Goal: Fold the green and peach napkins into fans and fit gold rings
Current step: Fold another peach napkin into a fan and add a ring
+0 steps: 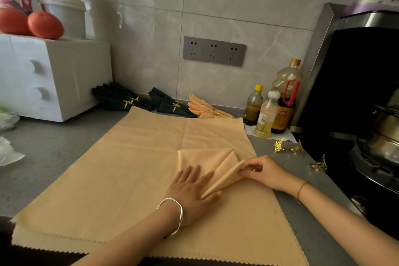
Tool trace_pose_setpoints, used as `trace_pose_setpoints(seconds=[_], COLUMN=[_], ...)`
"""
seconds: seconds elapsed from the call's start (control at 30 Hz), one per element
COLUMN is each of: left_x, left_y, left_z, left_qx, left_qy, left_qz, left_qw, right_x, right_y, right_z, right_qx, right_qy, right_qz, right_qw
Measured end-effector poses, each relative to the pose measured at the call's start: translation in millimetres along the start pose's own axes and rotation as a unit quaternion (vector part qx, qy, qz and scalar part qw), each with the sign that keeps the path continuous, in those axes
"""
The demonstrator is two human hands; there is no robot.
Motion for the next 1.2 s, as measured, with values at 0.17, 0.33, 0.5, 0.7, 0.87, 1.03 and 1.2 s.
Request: trace_pose_setpoints(seconds=[0.17, 0.33, 0.5, 0.7, 0.87, 1.03, 1.2], left_x=[-1, -1, -3, -14, -40, -48, -61], left_y=[0, 1, 1, 3, 24, 42, 37], left_z=[0, 0, 1, 10, 47, 70, 63], left_qx=[0.004, 0.006, 0.0, -0.001, -0.023, -0.076, -0.09], left_qy=[-0.009, -0.011, -0.01, 0.024, -0.025, -0.007, -0.035], left_qz=[-0.001, -0.027, -0.045, -0.067, -0.09, -0.026, 0.031], left_qw=[1.0, 1.0, 0.999, 0.997, 0.995, 0.997, 0.995], right_x=[8, 12, 15, 14, 13, 14, 16], right_y=[-2, 1, 3, 10, 13, 14, 8], right_z=[11, 17, 23, 28, 30, 34, 39], right_qx=[0.023, 0.044, 0.065, 0.085, 0.095, 0.1, 0.108], right_qy=[-0.044, -0.042, -0.037, -0.02, -0.01, -0.006, -0.041], right_qz=[0.004, 0.011, -0.035, -0.074, -0.081, -0.081, -0.078], right_qw=[0.999, 0.998, 0.997, 0.993, 0.992, 0.992, 0.99])
Point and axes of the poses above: each hand's wrist, its own z-axis towards the middle knuckle, its own x-axis out of the palm, y = z × x, the point moved 1 cm from there along z, towards the middle knuckle, and after that the axes turned 1 degree about x, right-handed, at the moved point
